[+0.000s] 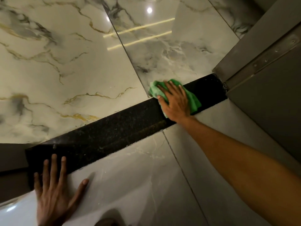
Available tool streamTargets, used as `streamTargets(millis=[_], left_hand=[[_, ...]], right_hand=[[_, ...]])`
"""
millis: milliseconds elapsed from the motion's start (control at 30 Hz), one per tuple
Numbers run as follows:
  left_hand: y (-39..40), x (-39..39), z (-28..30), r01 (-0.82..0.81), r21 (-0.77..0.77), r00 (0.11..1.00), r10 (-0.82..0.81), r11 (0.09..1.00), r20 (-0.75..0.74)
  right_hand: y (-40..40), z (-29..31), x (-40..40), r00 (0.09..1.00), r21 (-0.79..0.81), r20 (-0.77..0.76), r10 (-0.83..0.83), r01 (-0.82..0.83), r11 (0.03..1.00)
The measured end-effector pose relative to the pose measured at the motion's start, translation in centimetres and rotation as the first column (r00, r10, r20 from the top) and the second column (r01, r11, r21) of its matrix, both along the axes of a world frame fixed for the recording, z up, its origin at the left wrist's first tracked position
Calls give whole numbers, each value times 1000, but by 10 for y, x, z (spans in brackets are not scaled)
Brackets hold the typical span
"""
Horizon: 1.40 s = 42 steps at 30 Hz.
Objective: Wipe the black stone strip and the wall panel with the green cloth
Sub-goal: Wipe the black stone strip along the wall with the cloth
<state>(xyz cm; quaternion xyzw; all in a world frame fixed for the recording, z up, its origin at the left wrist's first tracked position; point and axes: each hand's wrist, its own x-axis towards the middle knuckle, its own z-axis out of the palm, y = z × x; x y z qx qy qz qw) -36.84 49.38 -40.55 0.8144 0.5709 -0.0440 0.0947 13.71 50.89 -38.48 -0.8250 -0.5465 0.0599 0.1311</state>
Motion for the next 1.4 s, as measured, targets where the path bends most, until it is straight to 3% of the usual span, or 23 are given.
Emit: streamTargets(millis=[300,733,1100,1400], left_hand=[[-4,-3,8,34,10,998,-35,999,54],[-3,-11,-4,26,89,996,-33,996,79],[-3,-12,-3,28,86,996,-35,996,82],[-3,-13,-3,25,65,991,-33,998,127]], right_hand=[[11,-7,-124,983,-50,-38,182,-184,982],[11,-17,-270,882,50,-48,468,-466,883],[-5,-17,-278,733,33,-30,679,-679,734],[-50,-26,-265,735,72,-35,678,-674,735]])
